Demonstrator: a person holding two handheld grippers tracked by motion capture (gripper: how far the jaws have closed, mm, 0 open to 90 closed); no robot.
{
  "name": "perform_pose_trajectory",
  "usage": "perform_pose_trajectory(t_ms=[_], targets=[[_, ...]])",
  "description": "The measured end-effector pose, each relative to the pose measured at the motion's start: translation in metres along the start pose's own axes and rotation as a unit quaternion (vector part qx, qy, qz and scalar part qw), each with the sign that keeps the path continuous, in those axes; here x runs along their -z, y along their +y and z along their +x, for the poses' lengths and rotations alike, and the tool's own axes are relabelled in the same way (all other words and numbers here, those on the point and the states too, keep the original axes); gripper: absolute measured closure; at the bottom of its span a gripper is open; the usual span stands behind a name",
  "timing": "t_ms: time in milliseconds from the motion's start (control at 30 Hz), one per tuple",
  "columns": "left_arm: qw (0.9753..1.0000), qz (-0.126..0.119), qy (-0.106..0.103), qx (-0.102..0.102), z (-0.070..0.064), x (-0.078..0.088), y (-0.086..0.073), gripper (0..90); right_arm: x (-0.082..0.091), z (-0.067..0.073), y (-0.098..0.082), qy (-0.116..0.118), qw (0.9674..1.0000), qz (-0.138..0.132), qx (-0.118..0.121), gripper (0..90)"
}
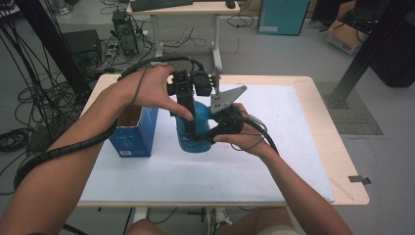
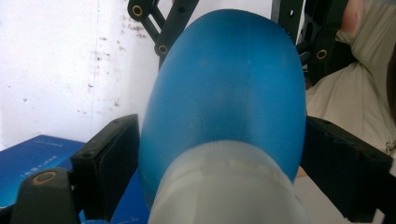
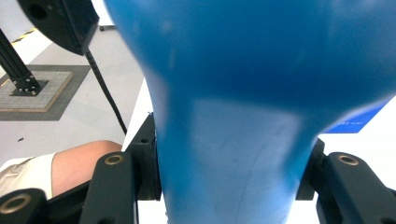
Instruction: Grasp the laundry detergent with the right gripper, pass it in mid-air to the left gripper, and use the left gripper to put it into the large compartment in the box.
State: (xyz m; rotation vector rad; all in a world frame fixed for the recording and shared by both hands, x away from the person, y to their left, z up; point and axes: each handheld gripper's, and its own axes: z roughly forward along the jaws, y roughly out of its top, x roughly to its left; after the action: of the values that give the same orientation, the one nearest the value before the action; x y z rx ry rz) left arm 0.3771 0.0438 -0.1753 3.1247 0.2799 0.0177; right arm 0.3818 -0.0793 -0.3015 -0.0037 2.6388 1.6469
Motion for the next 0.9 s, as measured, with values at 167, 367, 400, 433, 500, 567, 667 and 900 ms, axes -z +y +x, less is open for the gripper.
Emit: perform_pose_trajectory(t_ms=[167,367,400,433,500,567,667,900], targets=[[1.0,-0.002,0.0,-0.002,0.0006,-0.0001,0.0008,18.5,0.0,0.0002,0.0,0.0,1.0,0.0,-0.004,43.9],[0.9995,0.005,0.002,-0.033,0.0046,-0.0001,0.0029,20.9,0.0008,0.0001,0.0,0.001,1.0,-0.002,-0.003,43.9],[0.9996,-0.001,0.004,-0.028,0.0038,-0.0015,0.0025,21.4,0.0009,0.0003,0.0001,0.001,1.0,-0.002,-0.003,43.9],[0.9996,0.004,0.004,-0.029,0.0043,-0.0011,0.0031,21.9,0.0011,0.0003,0.0001,0.001,1.0,-0.001,-0.001,43.9],[0.9996,0.005,0.003,-0.027,0.0038,-0.0021,0.0035,23.2,0.0012,-0.0004,-0.0001,-0.003,1.0,0.001,0.006,43.9],[0.9996,0.006,0.004,-0.028,0.0036,-0.0022,0.004,23.7,0.0014,0.0005,0.0001,-0.001,1.0,-0.001,0.001,43.8],[0.9996,0.006,0.007,-0.029,0.0031,-0.0028,0.0044,26.3,0.0015,-0.0002,-0.0001,-0.003,0.9999,0.001,0.01,43.8],[0.9994,0.009,0.005,-0.034,0.0028,-0.0029,0.0054,35.0,0.0018,0.0022,-0.0001,0.004,1.0,-0.003,-0.005,43.8]])
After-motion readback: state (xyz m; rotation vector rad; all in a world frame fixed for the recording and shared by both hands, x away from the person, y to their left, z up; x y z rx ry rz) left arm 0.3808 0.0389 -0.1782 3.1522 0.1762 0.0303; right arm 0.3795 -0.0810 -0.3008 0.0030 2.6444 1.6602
